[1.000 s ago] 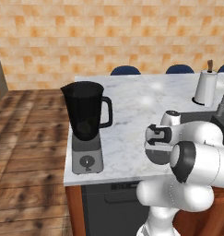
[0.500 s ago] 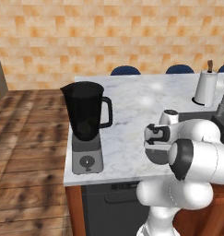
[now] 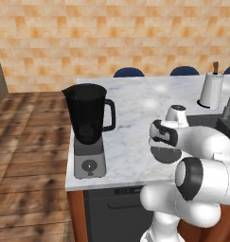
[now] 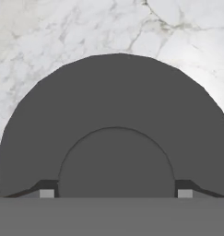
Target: Grab the garlics from the fridge, place them in the blender, close the lid, and turn on the blender to create a marinade.
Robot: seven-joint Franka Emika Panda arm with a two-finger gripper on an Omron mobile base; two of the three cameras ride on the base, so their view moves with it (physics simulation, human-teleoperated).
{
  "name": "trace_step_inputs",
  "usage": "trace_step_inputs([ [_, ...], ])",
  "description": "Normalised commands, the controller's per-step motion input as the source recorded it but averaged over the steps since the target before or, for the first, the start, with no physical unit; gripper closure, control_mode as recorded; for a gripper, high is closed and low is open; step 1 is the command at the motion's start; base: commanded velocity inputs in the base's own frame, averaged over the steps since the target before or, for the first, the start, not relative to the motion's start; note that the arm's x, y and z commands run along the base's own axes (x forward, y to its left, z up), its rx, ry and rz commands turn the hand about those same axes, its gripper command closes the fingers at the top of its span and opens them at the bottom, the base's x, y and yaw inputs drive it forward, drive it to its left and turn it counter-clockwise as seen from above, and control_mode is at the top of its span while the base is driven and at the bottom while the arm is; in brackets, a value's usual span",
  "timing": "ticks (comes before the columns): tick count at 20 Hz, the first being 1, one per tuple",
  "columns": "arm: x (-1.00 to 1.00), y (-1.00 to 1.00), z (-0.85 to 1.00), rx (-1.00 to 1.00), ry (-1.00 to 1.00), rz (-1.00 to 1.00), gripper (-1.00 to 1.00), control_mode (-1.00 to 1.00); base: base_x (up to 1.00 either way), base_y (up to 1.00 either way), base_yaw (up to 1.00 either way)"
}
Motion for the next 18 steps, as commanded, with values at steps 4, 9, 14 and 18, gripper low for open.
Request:
trace_step_inputs([
  [4, -0.64, 0.0, 1.0, 0.0, -0.24, 0.03, 1.0, -1.0, 0.0, 0.0, 0.0],
  [9, -0.64, 0.03, 1.0, 0.0, -0.2, 0.0, 1.0, -1.0, 0.0, 0.0, 0.0],
  [14, -0.65, 0.09, 1.0, 0.0, -0.13, 0.0, 1.0, -1.0, 0.0, 0.0, 0.0],
  [18, -0.54, 0.14, 1.0, 0.0, -0.11, 0.03, 1.0, -1.0, 0.0, 0.0, 0.0],
])
